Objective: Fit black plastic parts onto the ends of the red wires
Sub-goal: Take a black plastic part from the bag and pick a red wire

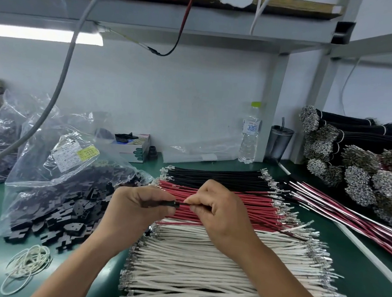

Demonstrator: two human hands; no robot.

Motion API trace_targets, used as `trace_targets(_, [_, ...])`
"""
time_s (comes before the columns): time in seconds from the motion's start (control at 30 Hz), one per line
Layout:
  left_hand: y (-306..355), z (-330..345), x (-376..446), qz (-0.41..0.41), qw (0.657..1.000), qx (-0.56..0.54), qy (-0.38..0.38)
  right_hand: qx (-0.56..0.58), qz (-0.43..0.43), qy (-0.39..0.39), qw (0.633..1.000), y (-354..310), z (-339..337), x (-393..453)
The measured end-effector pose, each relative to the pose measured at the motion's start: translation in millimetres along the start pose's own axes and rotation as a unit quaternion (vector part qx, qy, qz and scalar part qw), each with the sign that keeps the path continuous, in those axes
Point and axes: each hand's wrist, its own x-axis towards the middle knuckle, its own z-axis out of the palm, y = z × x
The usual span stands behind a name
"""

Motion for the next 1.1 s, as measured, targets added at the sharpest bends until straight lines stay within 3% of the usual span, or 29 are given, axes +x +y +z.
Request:
trace_targets(0.23, [2,0,0,-0.037,0.999,-0.026,0.007,0.027,0.014,0.006,1.0,-1,1,1])
trace_targets(0.53, [0,0,0,-0.015,1.0,-0.015,0.005,-0.036,-0.062,0.015,0.997,-6,6,3])
trace_targets(0.7, [-1,-5,6,-0.006,0.998,-0.033,0.052,-0.17,-0.139,0.105,0.97,-13,0,9])
trace_targets(0.77, [-2,-11,7,-0.018,0.996,-0.042,0.08,-0.183,-0.15,0.03,0.971,-17,11,7])
trace_targets(0.87, [-5,-15,8,-0.042,0.992,-0.061,0.097,-0.179,-0.074,-0.094,0.977,-14,28,5])
trace_targets(1.1, [-11,-11,11,-0.079,0.989,-0.083,0.092,-0.166,-0.035,-0.099,0.98,-10,31,5])
